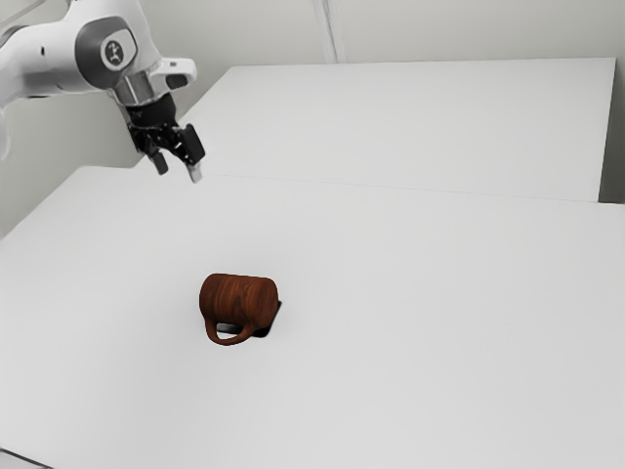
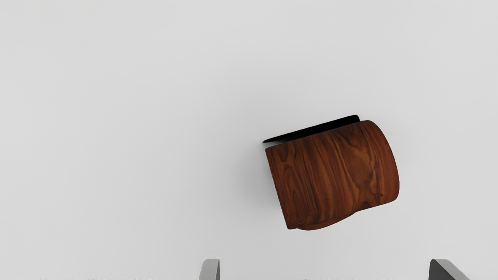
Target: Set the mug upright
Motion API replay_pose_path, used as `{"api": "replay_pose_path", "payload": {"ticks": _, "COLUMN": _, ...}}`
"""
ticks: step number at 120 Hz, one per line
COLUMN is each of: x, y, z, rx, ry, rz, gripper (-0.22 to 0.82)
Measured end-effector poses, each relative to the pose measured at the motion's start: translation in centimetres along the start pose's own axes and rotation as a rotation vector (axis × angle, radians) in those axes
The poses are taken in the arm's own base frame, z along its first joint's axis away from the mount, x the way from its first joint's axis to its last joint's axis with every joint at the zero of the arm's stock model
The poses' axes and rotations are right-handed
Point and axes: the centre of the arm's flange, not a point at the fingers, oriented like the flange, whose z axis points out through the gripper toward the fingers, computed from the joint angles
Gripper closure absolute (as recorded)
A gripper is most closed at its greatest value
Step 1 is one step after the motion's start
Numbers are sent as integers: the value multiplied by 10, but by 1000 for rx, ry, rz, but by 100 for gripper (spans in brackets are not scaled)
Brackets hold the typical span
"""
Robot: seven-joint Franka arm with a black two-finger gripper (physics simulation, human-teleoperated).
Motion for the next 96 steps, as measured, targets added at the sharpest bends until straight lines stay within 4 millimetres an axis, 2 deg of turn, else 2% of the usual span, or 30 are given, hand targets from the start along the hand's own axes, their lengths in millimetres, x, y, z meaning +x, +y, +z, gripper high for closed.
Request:
{"api": "replay_pose_path", "payload": {"ticks": 8, "x": -8, "y": -5, "z": -1, "rx": 1, "ry": 11, "rz": -8, "gripper": 2}}
{"api": "replay_pose_path", "payload": {"ticks": 27, "x": -11, "y": -13, "z": -2, "rx": 8, "ry": 34, "rz": -20, "gripper": 2}}
{"api": "replay_pose_path", "payload": {"ticks": 51, "x": -46, "y": 1, "z": 8, "rx": -129, "ry": 50, "rz": -40, "gripper": 2}}
{"api": "replay_pose_path", "payload": {"ticks": 58, "x": -62, "y": -8, "z": 27, "rx": -224, "ry": 36, "rz": -87, "gripper": 2}}
{"api": "replay_pose_path", "payload": {"ticks": 67, "x": -93, "y": -41, "z": 48, "rx": -346, "ry": 30, "rz": -190, "gripper": 2}}
{"api": "replay_pose_path", "payload": {"ticks": 74, "x": -107, "y": -57, "z": 60, "rx": -423, "ry": 26, "rz": -239, "gripper": 2}}
{"api": "replay_pose_path", "payload": {"ticks": 83, "x": -107, "y": -67, "z": 83, "rx": -508, "ry": 4, "rz": -270, "gripper": 2}}
{"api": "replay_pose_path", "payload": {"ticks": 96, "x": -94, "y": -73, "z": 126, "rx": -614, "ry": -39, "rz": -285, "gripper": 2}}
